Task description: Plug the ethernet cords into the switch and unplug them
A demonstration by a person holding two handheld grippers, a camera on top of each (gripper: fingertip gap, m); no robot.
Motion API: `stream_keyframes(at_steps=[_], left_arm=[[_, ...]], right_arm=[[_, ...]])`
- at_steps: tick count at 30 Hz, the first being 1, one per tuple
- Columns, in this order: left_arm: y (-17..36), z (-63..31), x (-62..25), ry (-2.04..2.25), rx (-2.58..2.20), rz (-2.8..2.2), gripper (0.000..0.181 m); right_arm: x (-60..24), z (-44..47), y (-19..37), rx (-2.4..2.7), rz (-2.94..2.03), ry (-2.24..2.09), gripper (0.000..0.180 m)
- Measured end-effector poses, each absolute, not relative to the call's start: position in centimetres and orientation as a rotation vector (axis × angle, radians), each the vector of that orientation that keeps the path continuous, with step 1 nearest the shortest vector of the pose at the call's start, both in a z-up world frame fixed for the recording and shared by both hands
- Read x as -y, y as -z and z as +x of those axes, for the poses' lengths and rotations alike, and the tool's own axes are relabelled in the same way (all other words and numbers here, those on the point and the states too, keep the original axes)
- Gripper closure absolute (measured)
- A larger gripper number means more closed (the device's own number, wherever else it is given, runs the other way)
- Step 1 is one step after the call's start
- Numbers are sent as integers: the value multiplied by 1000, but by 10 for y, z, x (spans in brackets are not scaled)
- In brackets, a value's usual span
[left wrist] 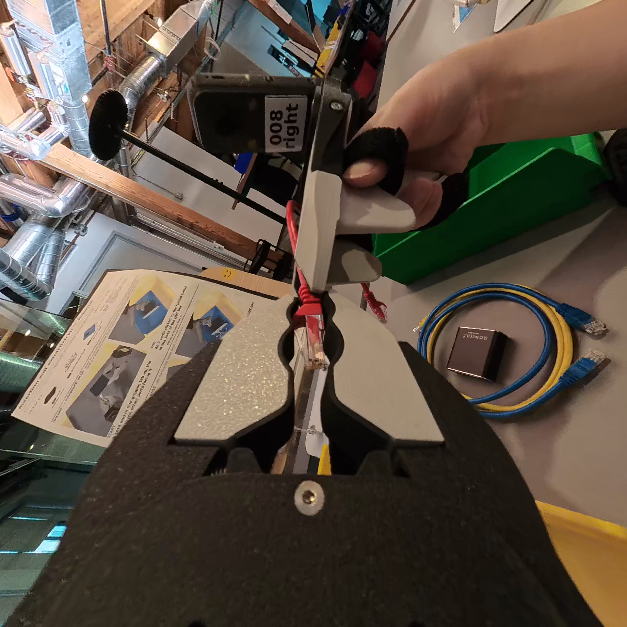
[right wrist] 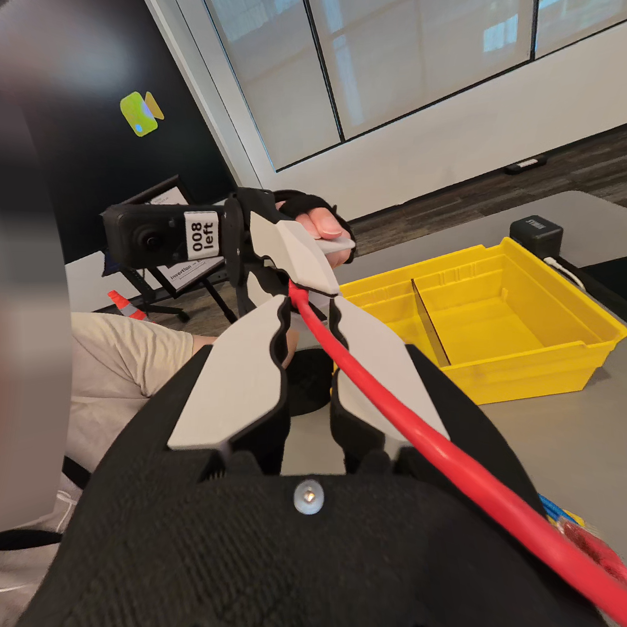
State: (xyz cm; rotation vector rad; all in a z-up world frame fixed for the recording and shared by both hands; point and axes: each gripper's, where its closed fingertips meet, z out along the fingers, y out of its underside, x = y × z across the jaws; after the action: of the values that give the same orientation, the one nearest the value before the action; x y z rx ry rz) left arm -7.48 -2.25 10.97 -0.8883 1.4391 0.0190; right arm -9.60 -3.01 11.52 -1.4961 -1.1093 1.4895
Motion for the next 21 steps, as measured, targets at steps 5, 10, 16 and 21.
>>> stream_keyframes(at_steps=[5,10,16,21], left_arm=[[-110,-77,22,-70,-1444,-871,169],[-112,-78,19,-144,-1433,-858,170],[-116,-79,17,-127,-1394,-864,165],[-128,-84,15,-145,-1316,-847,162]], right_arm=[[30,-98,-116,1081,-1500,-1546,160],[33,-99,-121,1096,-1442,-1521,169],[30,-98,-125,1113,-1359,-1413,169],[23,-85,-137,1035,-1334,-1456,169]])
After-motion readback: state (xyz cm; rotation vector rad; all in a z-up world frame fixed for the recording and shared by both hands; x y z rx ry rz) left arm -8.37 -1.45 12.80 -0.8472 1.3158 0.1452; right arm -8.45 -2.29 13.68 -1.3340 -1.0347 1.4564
